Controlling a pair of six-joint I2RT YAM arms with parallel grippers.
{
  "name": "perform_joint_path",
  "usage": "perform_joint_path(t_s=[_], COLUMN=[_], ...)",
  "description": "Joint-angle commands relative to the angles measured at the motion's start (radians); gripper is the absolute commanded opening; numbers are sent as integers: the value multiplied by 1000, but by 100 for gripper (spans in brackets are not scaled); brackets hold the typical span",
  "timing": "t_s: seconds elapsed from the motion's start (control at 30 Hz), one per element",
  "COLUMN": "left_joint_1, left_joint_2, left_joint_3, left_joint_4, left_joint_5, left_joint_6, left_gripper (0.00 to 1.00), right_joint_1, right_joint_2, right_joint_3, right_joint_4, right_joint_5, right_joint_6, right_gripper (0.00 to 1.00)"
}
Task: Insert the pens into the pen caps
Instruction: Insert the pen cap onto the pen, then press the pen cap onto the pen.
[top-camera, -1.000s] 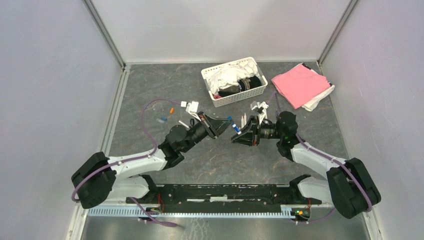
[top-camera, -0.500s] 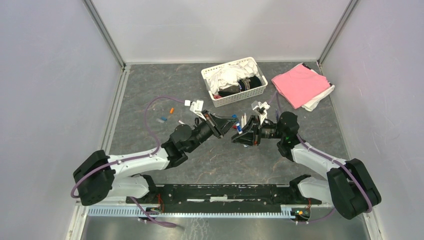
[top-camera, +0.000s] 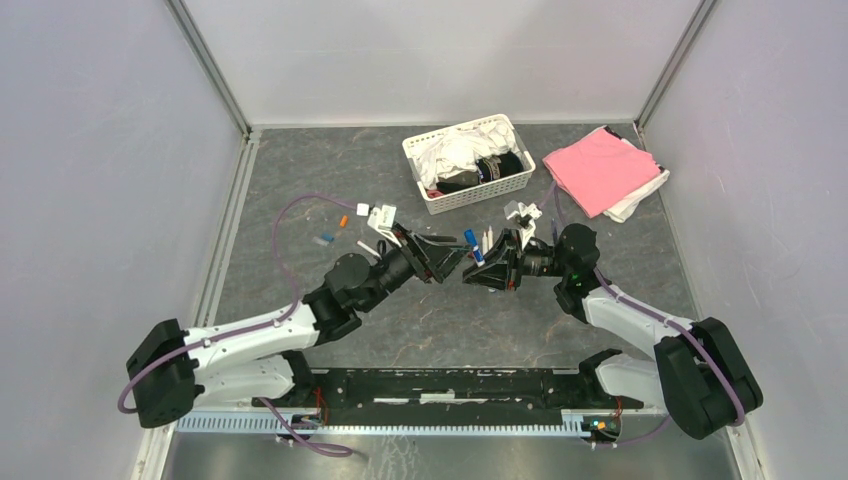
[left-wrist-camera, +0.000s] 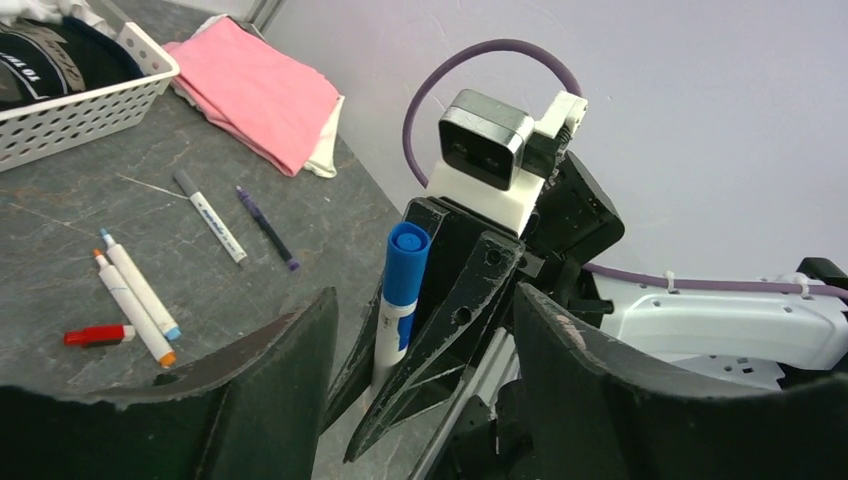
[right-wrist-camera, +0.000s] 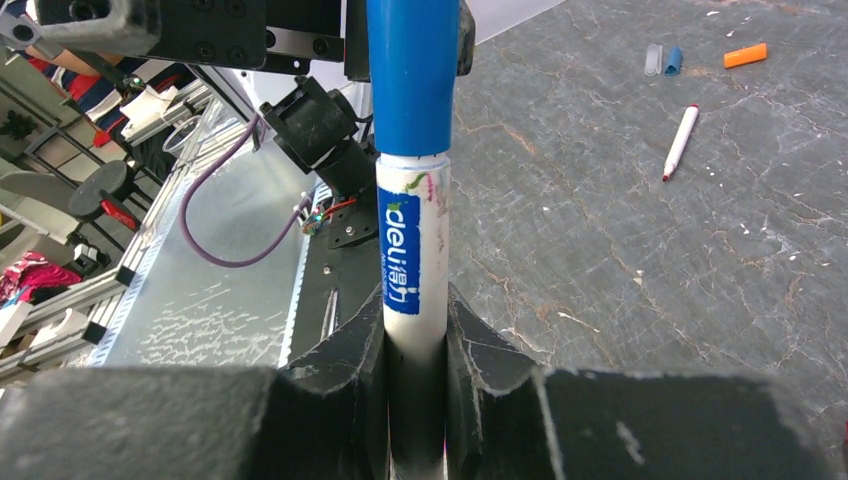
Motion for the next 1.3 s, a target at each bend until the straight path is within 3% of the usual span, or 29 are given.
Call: perform_joint_path(t_s=[0.0,0.17,0.33,0.5,0.57,0.73,0.9,1.13,1.27], left_joint_1=[-6,-4,-4,1,2,5,11,15,16], left_joint_2=[-63,-106,-39,44,61,88,101,128,139], left_joint_3=[-17,-13,19,93,88,92,88,119,124], left_joint_4=[-49,-69,41,31,80,113,149,130,121], left_joint_5=[-55,-92,33,101,118,115,121,144,144], left_joint_6=[63,95,186,181,173,156,143,127,120], left_gripper=[76,78,82,88,99,99,90,63,53], right_joint_1=[-1,0,-1,-1,0,3,5,8,8], right_joint_2=[-17,-23,-25,-22,-19,-19,-17,-13,-16], right_joint_3=[7,10,8,8,11,13,18,23,24], right_joint_4=[61,66,65,57,53,46,27,7,4], right_joint_5=[-13,-62,-79,-80,-82,-82,-80,-77,-77], right_joint_6=[-26,-72,-87,-92,-94,-95,-105,-114,-116], right_gripper=[0,0,0,0,0,0,0,0,0])
